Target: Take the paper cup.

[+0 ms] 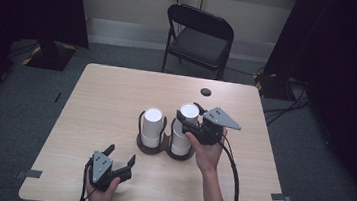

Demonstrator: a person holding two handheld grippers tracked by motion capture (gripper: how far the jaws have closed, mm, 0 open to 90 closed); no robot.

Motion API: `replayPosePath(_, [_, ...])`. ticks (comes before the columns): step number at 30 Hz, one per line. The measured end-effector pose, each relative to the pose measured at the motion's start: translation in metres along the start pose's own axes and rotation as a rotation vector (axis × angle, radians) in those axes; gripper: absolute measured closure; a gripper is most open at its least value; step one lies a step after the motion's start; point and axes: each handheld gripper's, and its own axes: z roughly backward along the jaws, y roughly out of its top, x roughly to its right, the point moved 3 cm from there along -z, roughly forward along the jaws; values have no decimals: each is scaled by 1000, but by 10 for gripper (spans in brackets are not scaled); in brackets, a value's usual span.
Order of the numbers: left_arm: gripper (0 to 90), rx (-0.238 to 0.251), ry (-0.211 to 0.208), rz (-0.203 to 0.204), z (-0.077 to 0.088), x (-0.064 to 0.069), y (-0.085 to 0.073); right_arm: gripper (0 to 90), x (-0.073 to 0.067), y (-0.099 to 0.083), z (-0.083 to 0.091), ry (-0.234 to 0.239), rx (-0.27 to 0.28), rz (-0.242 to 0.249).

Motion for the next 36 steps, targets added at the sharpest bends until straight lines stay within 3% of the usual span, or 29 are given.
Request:
replayPosePath(13, [186,-11,-12,2,-1,1,0,347,2,5,3,-17,10,-12])
replayPosePath(17, [155,-18,14,-17,-1,4,0,347,2,7,3,-16,16,-15])
replayPosePath(26, [184,-7,-23,17,0,2,0,347,4,11,5,-20,42,-36])
replayPosePath(30, [210,-13,-50,11,0,2,0,347,5,14,8,-21,57,-38])
replayPosePath(36, [222,-21,-55,14,-2,2,0,347,5,17,13,-18,67,-44])
